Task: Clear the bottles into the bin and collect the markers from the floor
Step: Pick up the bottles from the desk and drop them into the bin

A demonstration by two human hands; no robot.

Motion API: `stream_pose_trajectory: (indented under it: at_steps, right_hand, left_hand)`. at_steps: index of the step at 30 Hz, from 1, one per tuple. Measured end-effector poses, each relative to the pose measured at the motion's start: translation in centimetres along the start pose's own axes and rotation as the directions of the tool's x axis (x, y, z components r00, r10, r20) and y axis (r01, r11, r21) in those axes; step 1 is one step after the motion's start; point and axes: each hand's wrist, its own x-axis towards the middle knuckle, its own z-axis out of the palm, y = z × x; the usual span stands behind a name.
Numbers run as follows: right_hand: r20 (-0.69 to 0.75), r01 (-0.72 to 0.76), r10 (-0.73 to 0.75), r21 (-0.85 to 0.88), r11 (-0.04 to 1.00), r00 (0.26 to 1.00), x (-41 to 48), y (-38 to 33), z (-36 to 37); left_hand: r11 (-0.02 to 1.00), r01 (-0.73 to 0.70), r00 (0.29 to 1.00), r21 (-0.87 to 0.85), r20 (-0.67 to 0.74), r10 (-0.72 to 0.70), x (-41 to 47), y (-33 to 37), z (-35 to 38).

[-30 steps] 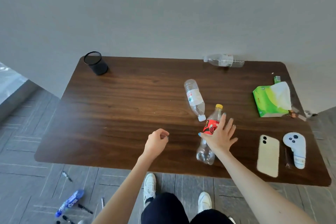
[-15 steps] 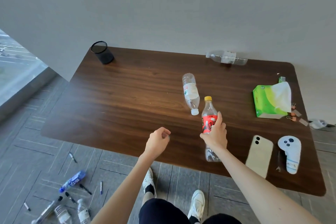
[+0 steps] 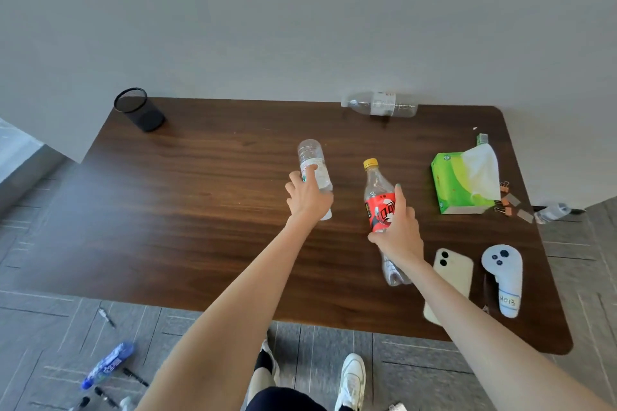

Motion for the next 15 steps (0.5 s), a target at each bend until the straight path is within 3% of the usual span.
stream_pose_trajectory:
  at_steps: [5, 10, 15]
  right_hand:
    - [-0.007, 0.006, -0.006, 0.027, 1.000, 1.000, 1.5, 1.0, 0.1]
    - [-0.013, -0.013, 0.013, 0.031, 0.999, 1.000, 3.2, 2.1, 0.1]
    - [-0.010, -0.011, 0.012, 0.062, 0.998, 1.000, 3.8, 2.3, 0.6]
  left_hand:
    - [0.992, 0.124, 0.992, 0.040, 0.028, -0.125, 4.2, 1.8, 1.6]
    - [0.992, 0.106, 0.993, 0.061, -0.051, -0.103, 7.6, 2.4, 2.9]
    - [0.989, 0.086, 0.996, 0.118, -0.020, -0.084, 8.2, 1.1, 4.0]
